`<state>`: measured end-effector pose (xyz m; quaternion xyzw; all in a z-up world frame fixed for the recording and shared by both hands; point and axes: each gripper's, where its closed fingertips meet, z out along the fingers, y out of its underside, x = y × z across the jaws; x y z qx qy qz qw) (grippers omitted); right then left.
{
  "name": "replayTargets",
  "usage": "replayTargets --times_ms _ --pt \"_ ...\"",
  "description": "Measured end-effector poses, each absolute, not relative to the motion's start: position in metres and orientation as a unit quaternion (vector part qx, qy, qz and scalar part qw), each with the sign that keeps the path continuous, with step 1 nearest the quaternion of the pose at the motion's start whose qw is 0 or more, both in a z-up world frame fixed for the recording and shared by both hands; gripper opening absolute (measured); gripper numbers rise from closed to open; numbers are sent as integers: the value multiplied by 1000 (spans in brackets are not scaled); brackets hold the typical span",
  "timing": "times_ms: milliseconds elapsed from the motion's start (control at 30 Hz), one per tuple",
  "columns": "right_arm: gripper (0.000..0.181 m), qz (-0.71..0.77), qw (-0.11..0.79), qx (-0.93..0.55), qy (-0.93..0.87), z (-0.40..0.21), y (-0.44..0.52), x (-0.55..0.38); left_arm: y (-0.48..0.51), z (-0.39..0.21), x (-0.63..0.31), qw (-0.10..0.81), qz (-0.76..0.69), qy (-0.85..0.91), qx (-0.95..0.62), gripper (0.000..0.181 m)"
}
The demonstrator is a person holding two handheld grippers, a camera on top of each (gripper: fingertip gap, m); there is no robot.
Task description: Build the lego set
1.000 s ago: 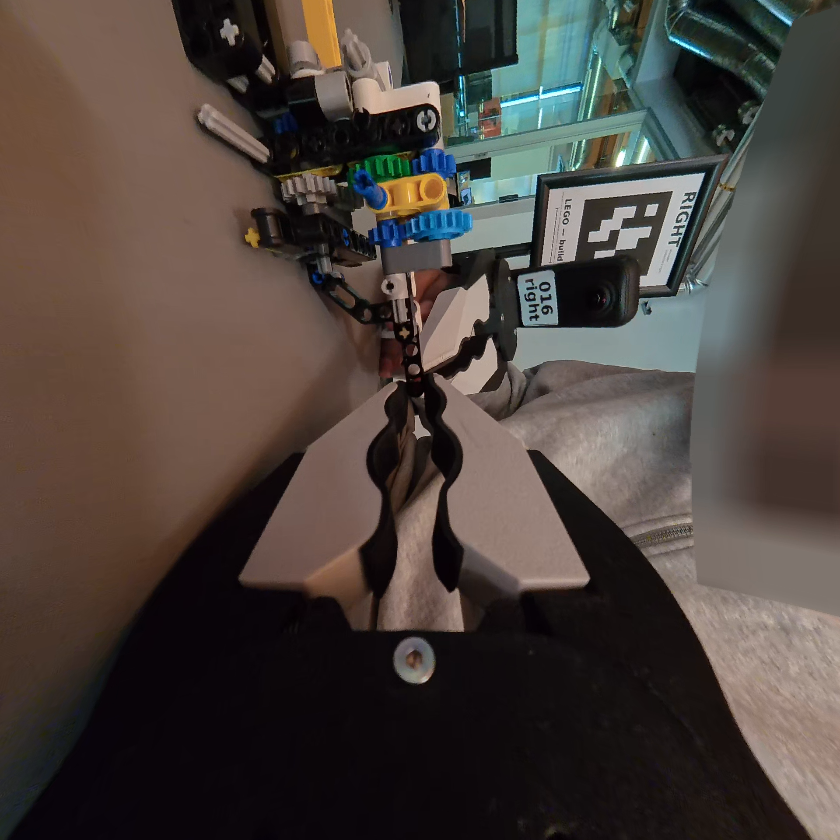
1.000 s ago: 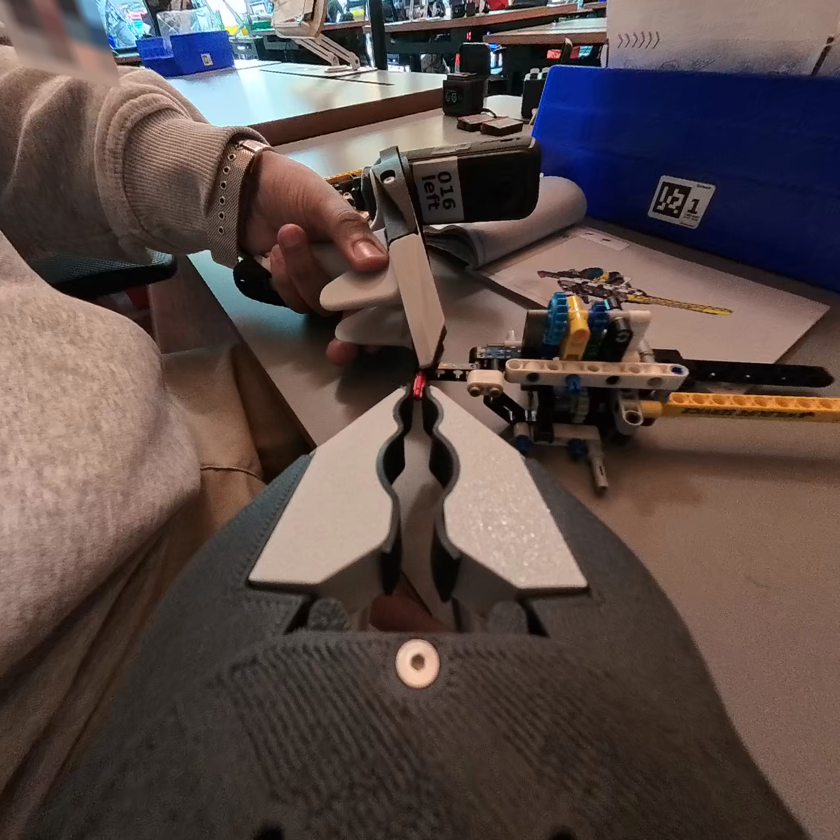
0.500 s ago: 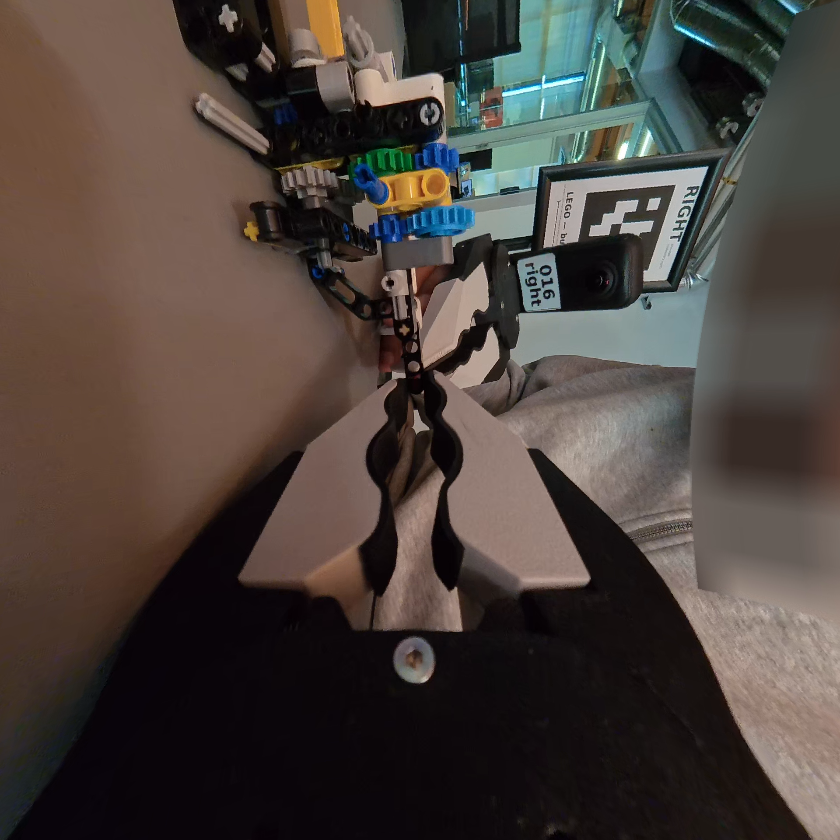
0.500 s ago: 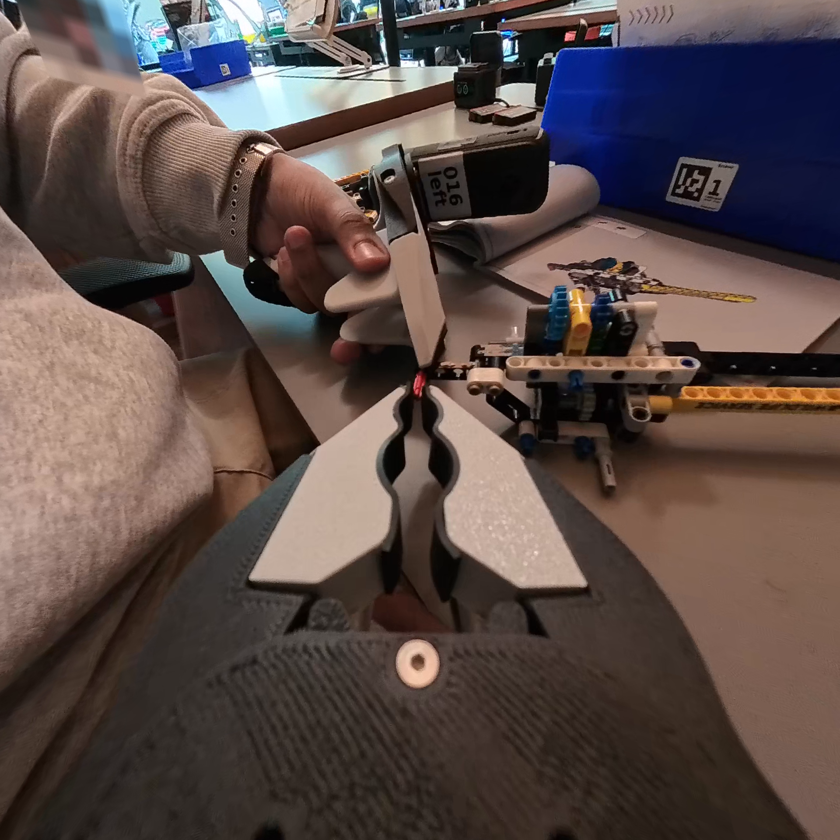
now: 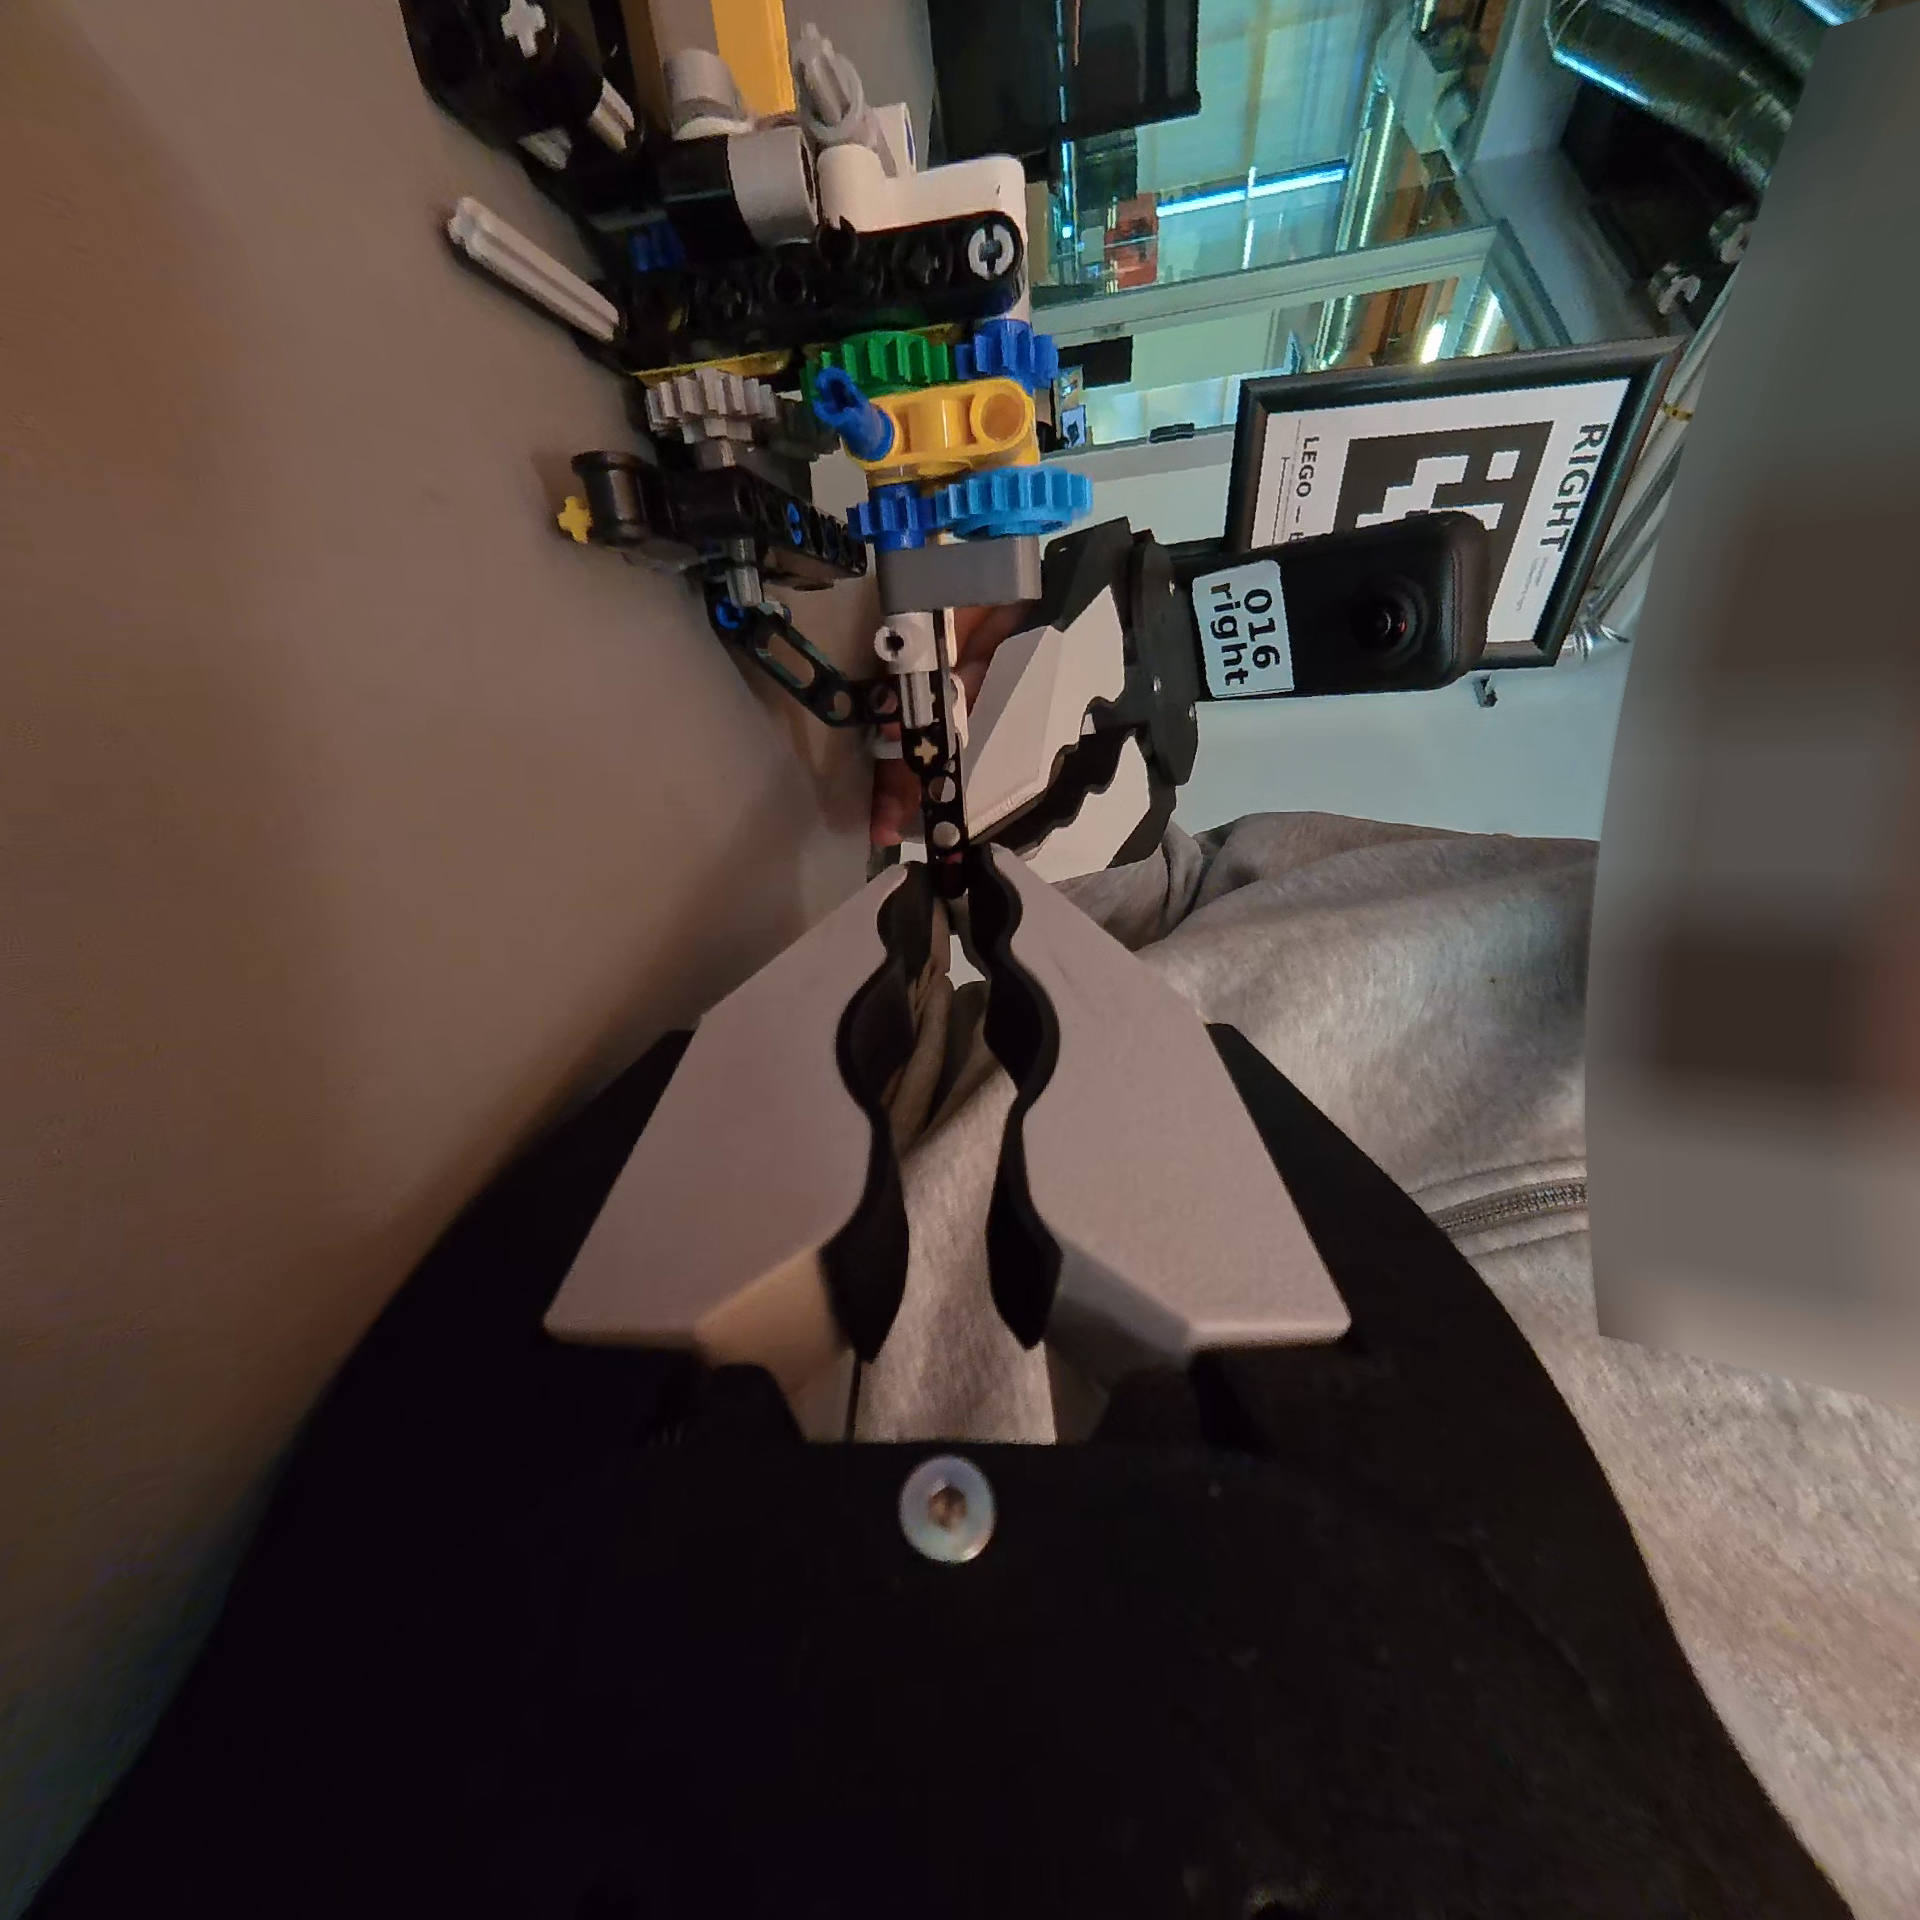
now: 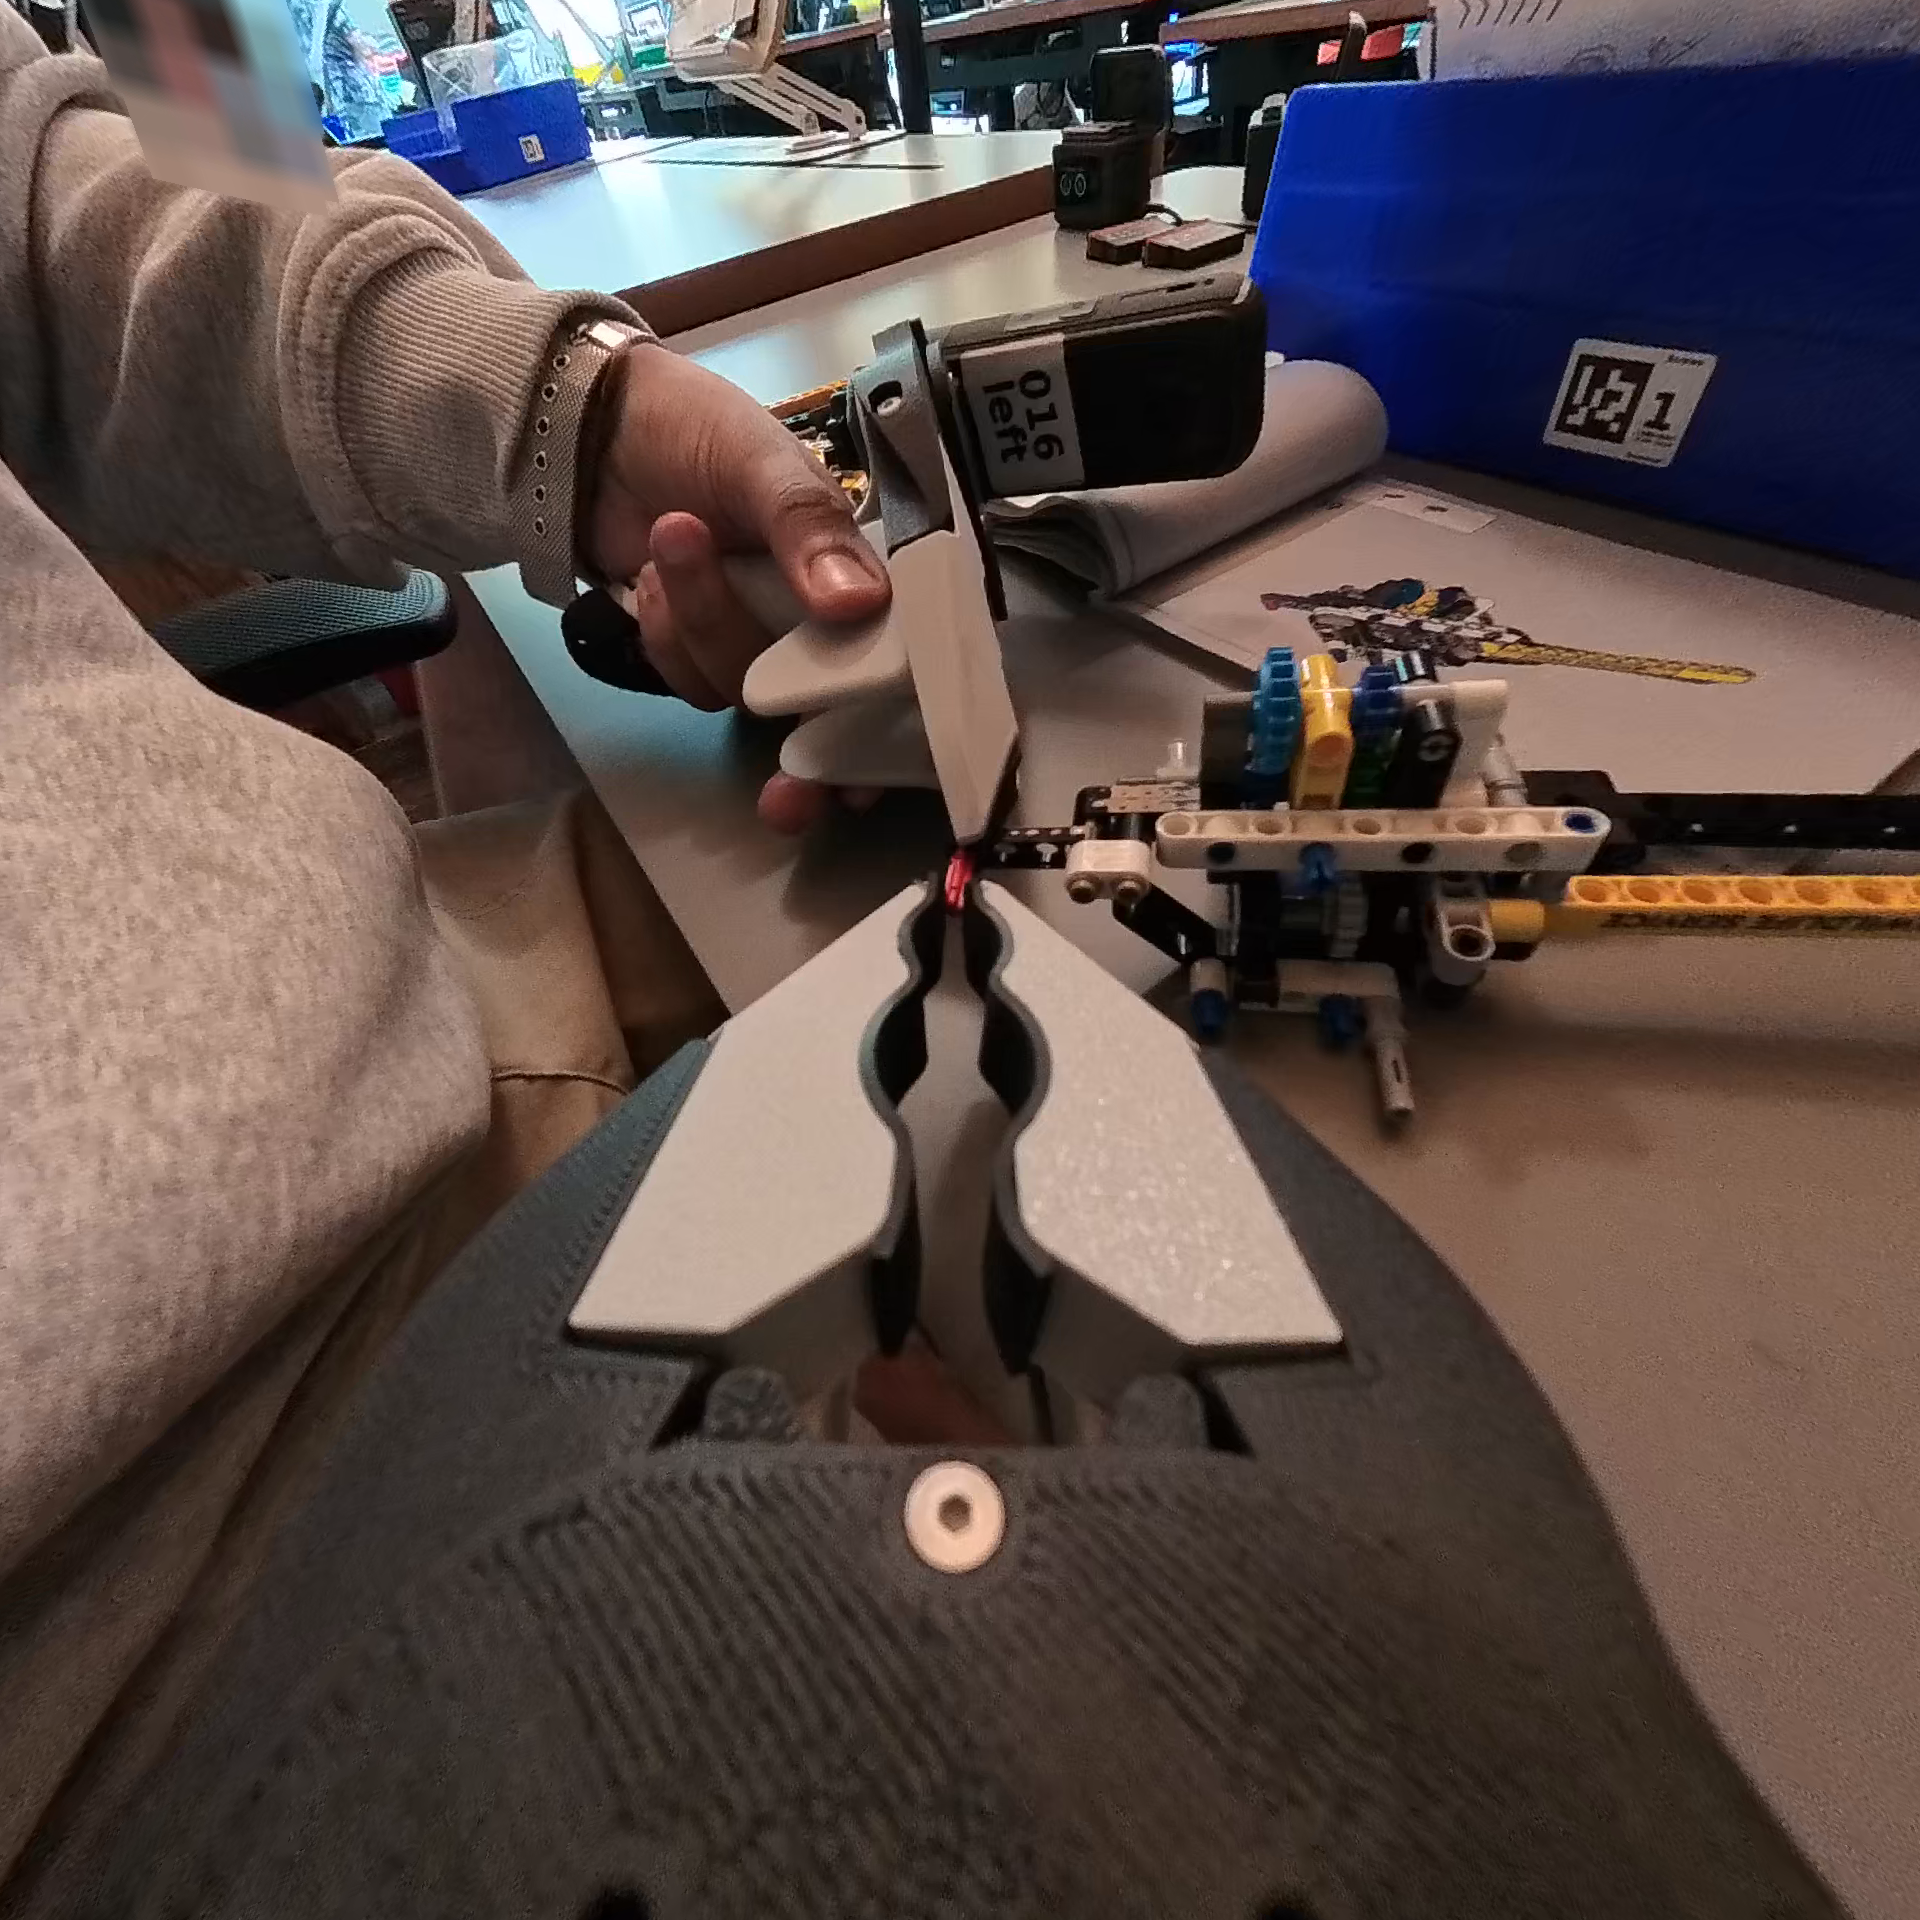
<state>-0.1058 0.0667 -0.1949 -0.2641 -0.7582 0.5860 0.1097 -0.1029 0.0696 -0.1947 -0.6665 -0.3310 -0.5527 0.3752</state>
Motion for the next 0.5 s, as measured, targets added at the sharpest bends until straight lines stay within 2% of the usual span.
replayTargets --times_ms 500 --pt "2 579 122 -261 -762 -195 67 -107 70 -194 -105 381 -551 -333 -664 9"
